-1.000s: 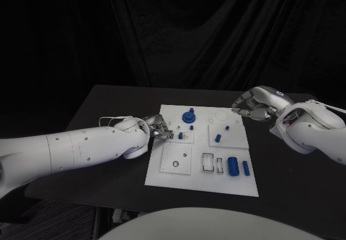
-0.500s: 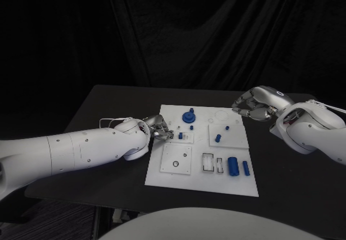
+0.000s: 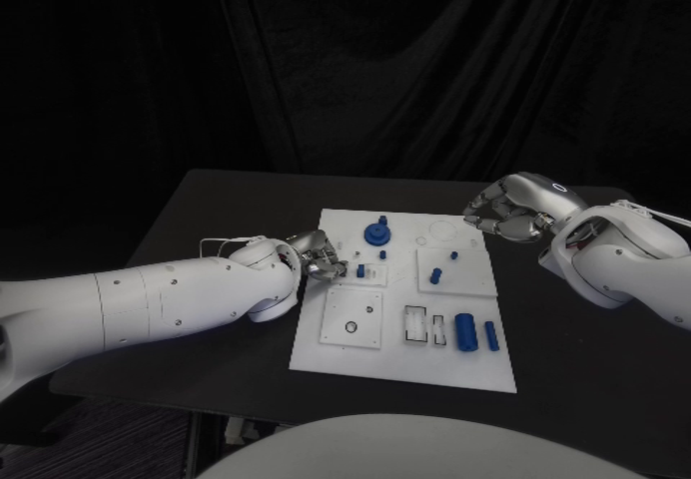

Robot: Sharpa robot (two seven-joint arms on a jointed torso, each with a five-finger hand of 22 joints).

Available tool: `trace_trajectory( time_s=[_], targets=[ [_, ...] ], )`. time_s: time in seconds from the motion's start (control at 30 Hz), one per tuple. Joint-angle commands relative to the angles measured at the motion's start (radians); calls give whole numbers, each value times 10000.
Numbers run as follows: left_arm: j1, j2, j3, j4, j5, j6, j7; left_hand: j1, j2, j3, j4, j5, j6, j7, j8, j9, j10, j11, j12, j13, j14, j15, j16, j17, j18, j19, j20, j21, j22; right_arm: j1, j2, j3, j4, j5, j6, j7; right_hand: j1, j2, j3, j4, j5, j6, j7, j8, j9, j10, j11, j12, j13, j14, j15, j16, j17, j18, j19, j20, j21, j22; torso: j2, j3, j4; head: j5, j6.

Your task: Assemble the parts on the task board

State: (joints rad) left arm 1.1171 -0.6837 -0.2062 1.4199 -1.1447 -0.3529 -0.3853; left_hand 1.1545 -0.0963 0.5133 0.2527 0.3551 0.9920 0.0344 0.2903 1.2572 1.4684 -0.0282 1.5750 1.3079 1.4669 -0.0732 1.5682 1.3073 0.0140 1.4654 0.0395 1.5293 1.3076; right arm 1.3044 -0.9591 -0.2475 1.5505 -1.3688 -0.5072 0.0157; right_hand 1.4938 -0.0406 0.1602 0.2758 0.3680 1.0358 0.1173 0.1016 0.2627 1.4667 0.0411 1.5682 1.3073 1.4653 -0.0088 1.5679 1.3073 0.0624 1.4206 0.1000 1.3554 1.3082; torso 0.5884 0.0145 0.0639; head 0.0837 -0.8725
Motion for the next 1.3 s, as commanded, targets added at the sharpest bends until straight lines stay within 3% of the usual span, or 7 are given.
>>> trace_trajectory(
  time_s=[0.03, 0.3, 0.83, 1.0, 1.07, 1.1, 1.3],
  targets=[
    [-95, 10, -48, 51, 71, 334, -127, -123, 23, -81, 20, -190, -7, -43, -66, 4, 1024, -78, -42, 2629, 1039, -85, 26, 2635, -22, 789, -74, -6, 2475, -29, -13, 7, 9, -26, 61, -191, 70, -2, 60, -20, 37, 27, -34, -24, 16, 1041, 19, 26, 2635, 1055, -39, 29, 2635, -66, 81, -17, 48, 1895, -2, -4, 0, 7, -1],
    [-104, -26, -49, 32, 71, 447, -332, -589, 65, -877, 291, -724, 71, 3, -136, -33, 1024, -31, -42, 2629, 1039, -48, 26, 2635, 0, 736, -43, -94, 2445, -39, -17, 7, -9, -26, 84, -216, 80, -11, 66, -27, 79, 33, -35, -20, 19, 1041, 18, 26, 2635, 1055, -40, 29, 2635, -68, 86, -18, 55, 1897, -3, 4, -1, -10, -1],
    [-109, -90, -49, 19, 71, 578, -369, -1760, 485, -2953, 395, -1649, -323, 215, -462, -66, 1024, 163, -42, 2629, 1039, 131, 26, 2635, 74, 552, 119, -381, 2346, -59, 8, 7, -42, -26, 194, -319, 88, -20, 72, -35, 120, 44, -37, -14, 24, 1041, 16, 26, 2635, 1055, -41, 29, 2635, -63, 73, -20, 35, 1891, 0, 3, 3, -9, -1],
    [-111, -96, -49, -8, 71, 593, -358, -2133, 680, -3425, 408, -1746, -357, 233, -485, -48, 1024, 186, -42, 2629, 1039, 154, 26, 2635, 81, 538, 146, -404, 2338, -64, 12, 7, -42, -26, 208, -340, 88, -20, 72, -35, 120, 44, -37, -14, 24, 1041, 16, 26, 2635, 1055, -41, 29, 2635, -63, 73, -20, 35, 1891, -1, 5, 3, -14, -1],
    [-111, -98, -49, -22, 71, 598, -353, -2324, 815, -3655, 415, -1743, -360, 239, -489, -37, 1024, 191, -42, 2629, 1039, 160, 26, 2635, 83, 532, 156, -413, 2335, -66, 11, 7, -41, -26, 209, -344, 88, -20, 72, -35, 120, 44, -37, -14, 24, 1041, 16, 26, 2635, 1055, -41, 29, 2635, -63, 73, -20, 35, 1891, -1, 6, 0, -12, -1],
    [-112, -99, -49, -28, 71, 599, -351, -2591, 1040, -3893, 415, -1691, -357, 241, -490, -24, 1024, 193, -42, 2629, 1039, 164, 26, 2635, 83, 531, 167, -414, 2335, -67, 10, 7, -40, -26, 211, -346, 95, -22, 77, -39, 137, 44, -38, -13, 25, 1041, 15, 26, 2635, 1055, -42, 29, 2635, -63, 75, -20, 38, 1892, 0, 5, -3, -10, -1],
    [-113, -94, -49, -55, 71, 586, -343, -2954, 1306, -4418, 419, -1684, -378, 256, -510, -8, 1024, 211, -42, 2629, 1039, 177, 26, 2635, 88, 520, 175, -431, 2330, -70, 11, 7, -43, -26, 220, -355, 95, -22, 77, -39, 137, 44, -38, -13, 25, 1041, 15, 26, 2635, 1055, -42, 29, 2635, -63, 75, -20, 38, 1892, -1, 5, 1, -9, -1]
  ],
)
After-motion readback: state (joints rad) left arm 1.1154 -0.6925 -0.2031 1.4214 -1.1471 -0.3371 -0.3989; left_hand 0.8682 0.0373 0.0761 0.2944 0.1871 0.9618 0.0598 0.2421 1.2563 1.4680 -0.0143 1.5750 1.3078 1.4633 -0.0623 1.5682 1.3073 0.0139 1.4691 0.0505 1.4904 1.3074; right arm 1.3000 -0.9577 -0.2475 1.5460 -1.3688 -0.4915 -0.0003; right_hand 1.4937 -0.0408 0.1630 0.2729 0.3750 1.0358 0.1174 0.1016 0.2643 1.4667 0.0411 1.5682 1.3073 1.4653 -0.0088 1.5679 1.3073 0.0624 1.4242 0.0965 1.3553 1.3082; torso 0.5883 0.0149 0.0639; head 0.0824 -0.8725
